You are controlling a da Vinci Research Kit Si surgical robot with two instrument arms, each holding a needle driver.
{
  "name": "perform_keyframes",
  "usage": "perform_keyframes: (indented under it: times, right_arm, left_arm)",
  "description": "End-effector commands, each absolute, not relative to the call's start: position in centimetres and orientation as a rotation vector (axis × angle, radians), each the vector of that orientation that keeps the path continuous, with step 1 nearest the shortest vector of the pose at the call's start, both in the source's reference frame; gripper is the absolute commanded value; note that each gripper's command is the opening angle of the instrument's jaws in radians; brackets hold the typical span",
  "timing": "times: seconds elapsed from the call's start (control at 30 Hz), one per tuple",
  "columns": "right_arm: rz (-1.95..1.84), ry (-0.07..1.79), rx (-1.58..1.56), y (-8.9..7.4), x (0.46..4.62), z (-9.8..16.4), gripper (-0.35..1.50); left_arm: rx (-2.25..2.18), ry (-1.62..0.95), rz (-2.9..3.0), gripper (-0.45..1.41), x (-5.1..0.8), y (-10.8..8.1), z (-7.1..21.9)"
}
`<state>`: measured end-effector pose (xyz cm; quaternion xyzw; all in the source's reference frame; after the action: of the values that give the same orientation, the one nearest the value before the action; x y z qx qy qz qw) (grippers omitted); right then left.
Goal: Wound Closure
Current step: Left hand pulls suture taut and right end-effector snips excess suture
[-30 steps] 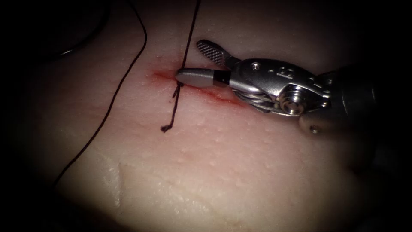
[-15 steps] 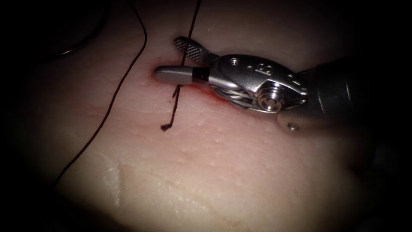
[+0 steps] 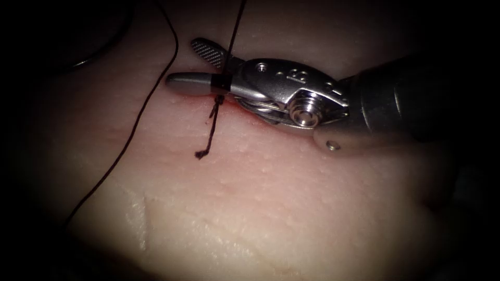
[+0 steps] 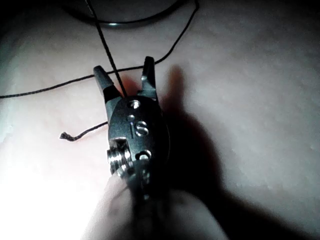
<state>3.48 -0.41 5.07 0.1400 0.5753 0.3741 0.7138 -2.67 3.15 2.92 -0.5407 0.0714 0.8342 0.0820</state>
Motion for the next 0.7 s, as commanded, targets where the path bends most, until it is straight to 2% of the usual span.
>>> perform_keyframes:
  times: [0.03, 0.3, 0.33, 0.4, 0.43, 0.5, 0.53, 0.7]
  right_arm:
    - [0.828, 1.276, 0.313, -0.46, 3.56, 5.11, 1.18]
    - [0.827, 1.282, 0.324, -0.46, 3.63, 5.10, 1.09]
    - [0.821, 1.284, 0.320, -0.46, 3.64, 5.10, 1.02]
    - [0.815, 1.285, 0.318, -0.46, 3.66, 5.10, 0.82]
    - [0.809, 1.287, 0.314, -0.47, 3.66, 5.10, 0.54]
    - [0.795, 1.295, 0.300, -0.47, 3.66, 5.09, -0.30]
    - [0.781, 1.297, 0.288, -0.47, 3.67, 5.09, -0.35]
    - [0.746, 1.296, 0.225, -0.44, 3.66, 5.07, -0.35]
  left_arm:
    - [-1.614, 0.213, 2.493, -0.45, -2.71, 3.12, 2.97]
    - [-1.615, 0.215, 2.492, -0.45, -2.74, 3.12, 2.96]
    - [-1.615, 0.215, 2.492, -0.45, -2.74, 3.11, 2.96]
    - [-1.611, 0.217, 2.494, -0.45, -2.74, 3.10, 2.95]
    - [-1.611, 0.217, 2.494, -0.45, -2.74, 3.10, 2.95]
    - [-1.611, 0.217, 2.494, -0.45, -2.74, 3.09, 2.95]
    - [-1.612, 0.217, 2.494, -0.45, -2.74, 3.09, 2.95]
    - [-1.616, 0.217, 2.494, -0.45, -2.74, 3.08, 2.95]
